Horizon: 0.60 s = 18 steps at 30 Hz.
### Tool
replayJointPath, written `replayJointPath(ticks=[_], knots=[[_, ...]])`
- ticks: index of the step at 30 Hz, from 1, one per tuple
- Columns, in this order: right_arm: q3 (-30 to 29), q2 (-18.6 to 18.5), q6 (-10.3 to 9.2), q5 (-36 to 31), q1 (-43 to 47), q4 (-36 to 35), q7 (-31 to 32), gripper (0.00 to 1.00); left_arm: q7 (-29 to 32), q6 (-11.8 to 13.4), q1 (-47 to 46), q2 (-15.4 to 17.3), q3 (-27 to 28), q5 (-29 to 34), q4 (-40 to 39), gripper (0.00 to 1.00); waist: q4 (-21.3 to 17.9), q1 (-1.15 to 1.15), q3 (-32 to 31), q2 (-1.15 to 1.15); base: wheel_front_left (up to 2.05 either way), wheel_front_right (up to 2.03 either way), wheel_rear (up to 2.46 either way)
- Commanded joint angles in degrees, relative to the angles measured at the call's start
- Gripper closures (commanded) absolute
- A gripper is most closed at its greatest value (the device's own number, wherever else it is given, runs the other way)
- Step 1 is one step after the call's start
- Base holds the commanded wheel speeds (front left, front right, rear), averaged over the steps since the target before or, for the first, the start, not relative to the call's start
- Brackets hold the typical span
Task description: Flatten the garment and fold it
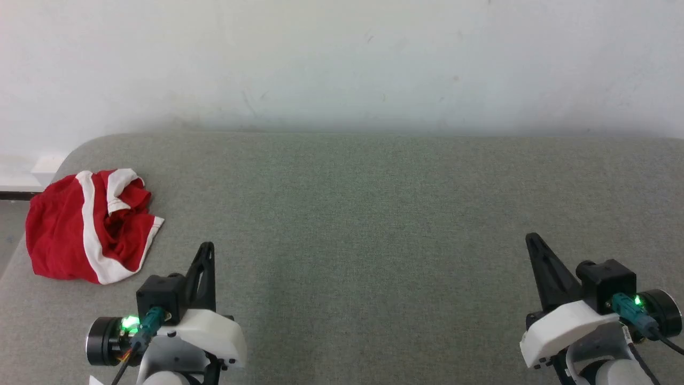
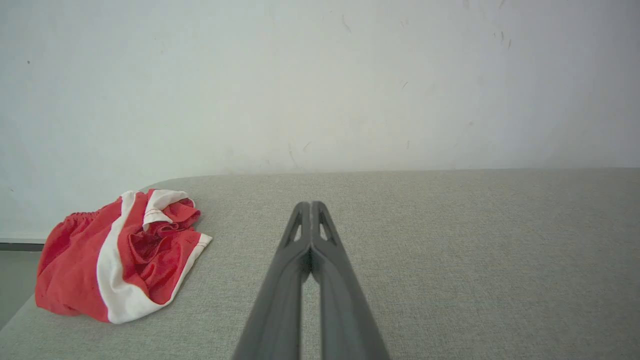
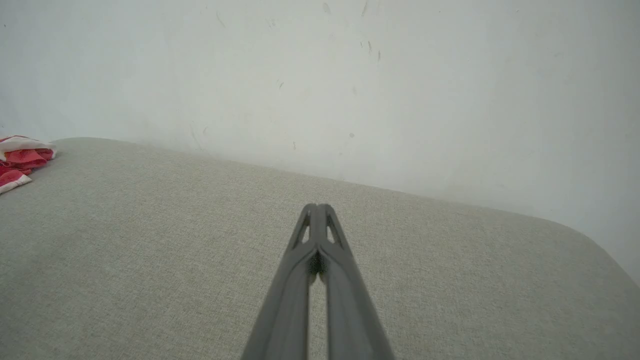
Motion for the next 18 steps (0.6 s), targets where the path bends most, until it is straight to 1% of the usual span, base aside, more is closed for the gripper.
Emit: replayJointPath(ticks=[1, 18], knots=[[-0.03, 0.22, -0.12, -0.44, -0.38, -0.36, 0.03, 1.00, 0.01, -0.46, 0.27, -0.16, 0.21, 0.38, -0.32, 1.00, 0.00, 0.00, 0.00, -0.01, 0.00, 0.00, 0.00], [-0.03, 0.22, -0.12, -0.44, -0.38, -0.36, 0.03, 1.00, 0.01, -0.46, 0.27, -0.16, 0.21, 0.38, -0.32, 1.00, 0.00, 0.00, 0.00, -0.01, 0.00, 0.00, 0.00]])
